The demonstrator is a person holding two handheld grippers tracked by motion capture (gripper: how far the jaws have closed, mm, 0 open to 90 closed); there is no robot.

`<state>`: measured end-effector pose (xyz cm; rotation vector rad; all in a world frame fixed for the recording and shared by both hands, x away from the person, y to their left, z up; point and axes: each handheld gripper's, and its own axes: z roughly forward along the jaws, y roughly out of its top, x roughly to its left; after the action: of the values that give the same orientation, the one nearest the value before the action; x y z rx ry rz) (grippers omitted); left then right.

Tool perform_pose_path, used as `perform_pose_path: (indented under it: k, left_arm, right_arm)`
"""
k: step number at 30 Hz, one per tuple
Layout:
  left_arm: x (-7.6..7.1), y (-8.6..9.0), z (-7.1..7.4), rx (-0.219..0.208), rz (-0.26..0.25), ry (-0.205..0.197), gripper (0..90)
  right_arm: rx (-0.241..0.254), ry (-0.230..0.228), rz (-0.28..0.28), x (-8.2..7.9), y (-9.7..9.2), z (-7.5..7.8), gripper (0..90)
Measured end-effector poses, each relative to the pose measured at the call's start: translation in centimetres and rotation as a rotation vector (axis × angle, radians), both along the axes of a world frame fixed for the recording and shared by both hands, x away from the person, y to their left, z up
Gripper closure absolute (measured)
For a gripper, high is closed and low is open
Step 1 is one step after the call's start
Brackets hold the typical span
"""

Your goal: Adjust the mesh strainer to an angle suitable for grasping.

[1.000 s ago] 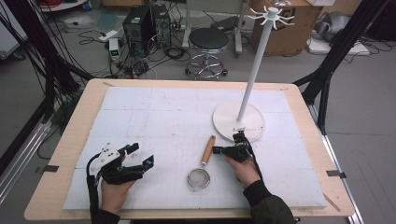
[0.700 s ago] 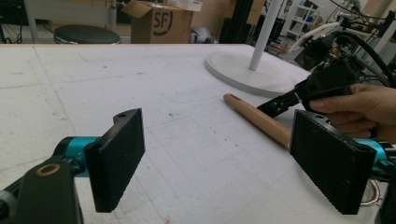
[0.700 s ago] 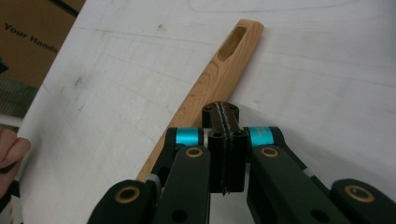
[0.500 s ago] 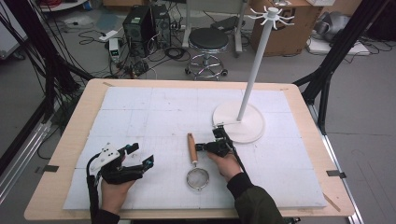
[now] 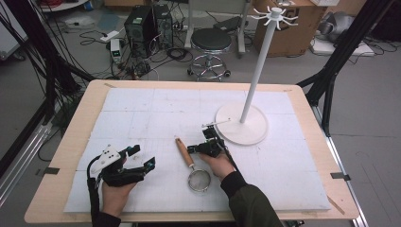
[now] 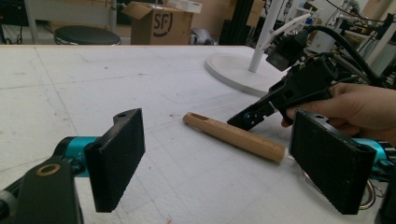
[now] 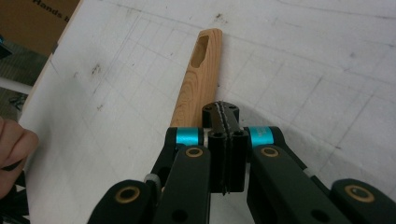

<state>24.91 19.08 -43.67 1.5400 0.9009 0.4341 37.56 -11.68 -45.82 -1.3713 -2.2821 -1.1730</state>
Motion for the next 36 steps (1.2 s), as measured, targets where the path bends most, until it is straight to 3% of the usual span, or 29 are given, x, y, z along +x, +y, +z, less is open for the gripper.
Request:
perform_pose_path:
  k: [7, 9, 11, 15, 16, 21, 25, 36]
  left_arm:
    - [0.0, 0.0, 0.0, 0.002, -0.002, 0.0, 18.9]
    - [0.0, 0.0, 0.0, 0.001, -0.002, 0.0, 18.9]
    - [0.1, 0.1, -0.1, 0.003, 0.0, 0.003, 18.9]
    - [0.3, 0.4, -0.3, -0.001, 0.006, 0.011, 18.9]
    - [0.2, 0.5, -0.3, 0.002, 0.004, 0.01, 18.9]
    - [-0.1, 0.9, -0.2, -0.012, 0.019, 0.005, 18.9]
    - [0.0, 0.7, -0.2, -0.005, 0.017, 0.006, 18.9]
    - [0.2, 0.2, -0.2, 0.0, 0.001, 0.007, 19.0]
  right_arm:
    - [0.007, 0.006, 0.035, -0.3, 0.4, 0.0, 90.0]
    - [-0.002, -0.012, 0.028, -0.5, 0.3, 0.3, 90.0]
    - [0.028, -0.059, 0.012, -0.9, -0.3, 0.9, 90.0]
    - [0.062, -0.103, -0.002, -2.2, -1.7, 2.4, 89.5]
    - [0.066, -0.105, 0.002, -2.3, -1.9, 2.6, 87.8]
    - [0.094, -0.097, -0.034, -2.3, -2.8, 3.1, 59.7]
    - [0.081, -0.079, -0.046, -2.3, -3.2, 3.1, 50.7]
    - [0.088, -0.078, -0.045, -2.7, -3.4, 3.2, 49.7]
